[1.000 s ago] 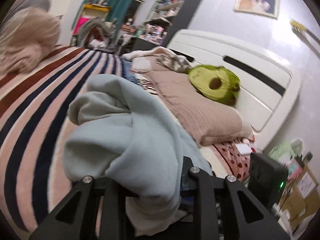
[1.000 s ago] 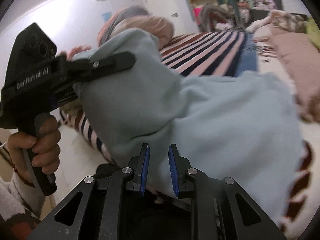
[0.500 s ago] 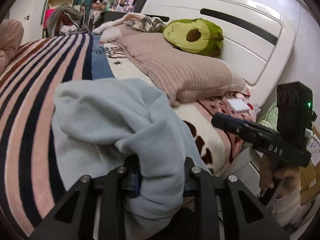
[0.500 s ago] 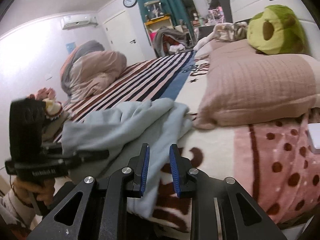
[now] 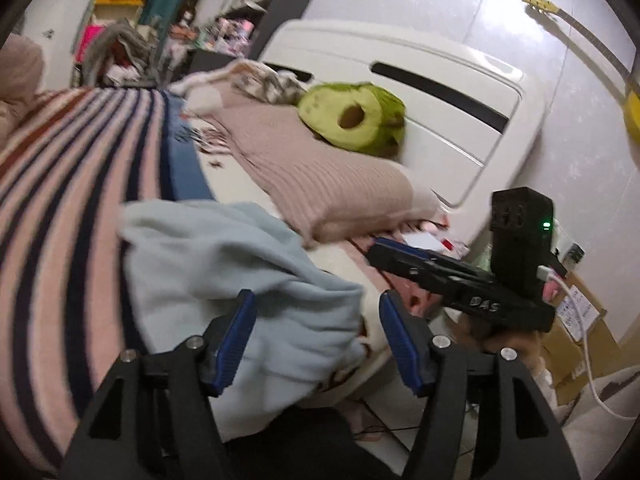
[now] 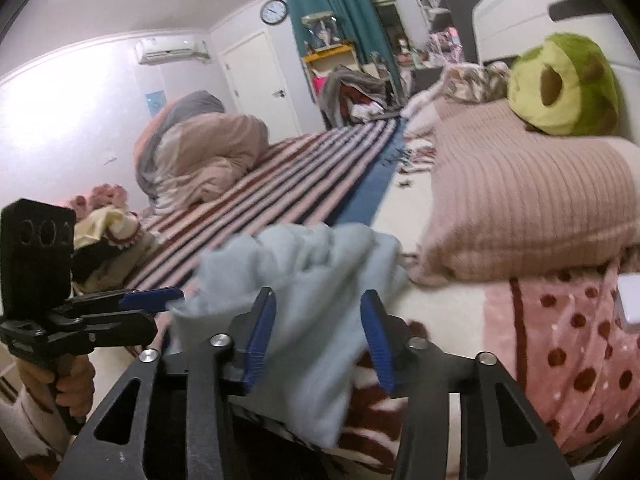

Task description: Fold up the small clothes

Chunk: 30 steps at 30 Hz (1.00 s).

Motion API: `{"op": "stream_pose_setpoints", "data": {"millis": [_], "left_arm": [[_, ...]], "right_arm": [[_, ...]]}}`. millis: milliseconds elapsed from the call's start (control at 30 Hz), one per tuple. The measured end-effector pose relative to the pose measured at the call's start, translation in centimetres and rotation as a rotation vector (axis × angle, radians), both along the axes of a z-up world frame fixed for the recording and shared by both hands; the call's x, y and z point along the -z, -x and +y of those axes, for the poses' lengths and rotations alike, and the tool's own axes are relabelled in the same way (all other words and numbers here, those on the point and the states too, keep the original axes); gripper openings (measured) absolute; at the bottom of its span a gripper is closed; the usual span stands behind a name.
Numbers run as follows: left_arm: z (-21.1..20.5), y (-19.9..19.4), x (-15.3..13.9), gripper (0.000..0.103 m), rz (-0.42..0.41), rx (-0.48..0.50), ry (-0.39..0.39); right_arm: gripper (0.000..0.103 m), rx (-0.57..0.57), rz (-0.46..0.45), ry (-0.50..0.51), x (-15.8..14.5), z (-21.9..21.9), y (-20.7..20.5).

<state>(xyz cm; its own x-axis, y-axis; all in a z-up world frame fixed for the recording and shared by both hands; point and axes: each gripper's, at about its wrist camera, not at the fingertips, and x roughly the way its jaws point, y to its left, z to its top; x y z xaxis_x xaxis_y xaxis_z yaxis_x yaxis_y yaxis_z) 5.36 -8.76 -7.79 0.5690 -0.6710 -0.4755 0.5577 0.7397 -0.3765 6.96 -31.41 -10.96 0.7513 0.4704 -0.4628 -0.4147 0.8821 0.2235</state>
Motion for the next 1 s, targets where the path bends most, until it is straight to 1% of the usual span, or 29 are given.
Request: {"op": "stream_pose_setpoints", "data": {"millis": [33, 100, 167, 233, 333, 433, 500, 567, 600, 633, 733, 800, 900, 1000], "left_arm": [[0.9, 0.2, -0.3, 0.06, -0.014, -0.028, -0.009], [2.7, 0.4, -0.4, 0.063, -0.036, -0.087, -0.034], [4.5, 0.5, -0.2, 0.064, -0.041, -0.142, -0.045], [6.4, 0.6, 0.2, 0.064, -0.029, -0.173, -0.022], [8.2, 0.8, 1.1, 0.064, -0.011, -0.195, 0.007], [9.3, 1.0, 1.9, 0.064, 0.001, -0.21, 0.015], [9.9, 1.1, 2.4, 0.064, 0.01, -0.215, 0.024], [10.2, 1.0, 2.7, 0.064, 0.017, -0.217, 0.029], [10.3, 1.0, 2.8, 0.064, 0.019, -0.217, 0.03], [10.2, 1.0, 2.8, 0.064, 0.021, -0.218, 0.029], [9.9, 0.8, 2.8, 0.064, 0.022, -0.211, 0.031], [9.3, 0.6, 2.8, 0.064, 0.022, -0.199, 0.03], [8.1, 0.4, 2.8, 0.064, 0.025, -0.174, 0.019], [6.8, -0.1, 3.1, 0.064, 0.042, -0.151, 0.009]], "right_arm": [[0.042, -0.015, -0.01, 0.006, -0.5, 0.6, 0.1], [0.048, -0.039, -0.023, 0.022, -1.0, 1.8, 0.2], [0.064, -0.073, -0.016, 0.038, -1.2, 3.1, 0.0], [0.066, -0.095, 0.012, 0.055, -0.9, 4.4, -0.3], [0.071, -0.097, 0.081, 0.075, 0.6, 6.3, -1.1], [0.07, -0.035, 0.153, 0.128, 2.6, 7.5, -2.3], [0.066, -0.008, 0.18, 0.137, 3.6, 7.5, -3.0], [0.037, -0.012, 0.211, 0.081, 4.2, 6.9, -3.4], [0.03, -0.002, 0.207, 0.076, 4.1, 6.6, -3.3], [0.02, 0.008, 0.188, 0.085, 3.8, 6.3, -3.0], [0.017, 0.04, 0.147, 0.093, 2.9, 5.3, -2.1], [0.016, 0.053, 0.144, 0.092, 2.7, 4.6, -1.8], [0.013, 0.071, 0.156, 0.084, 3.2, 3.4, -1.1], [0.013, 0.094, 0.19, 0.057, 4.4, 1.8, -0.8]]}}
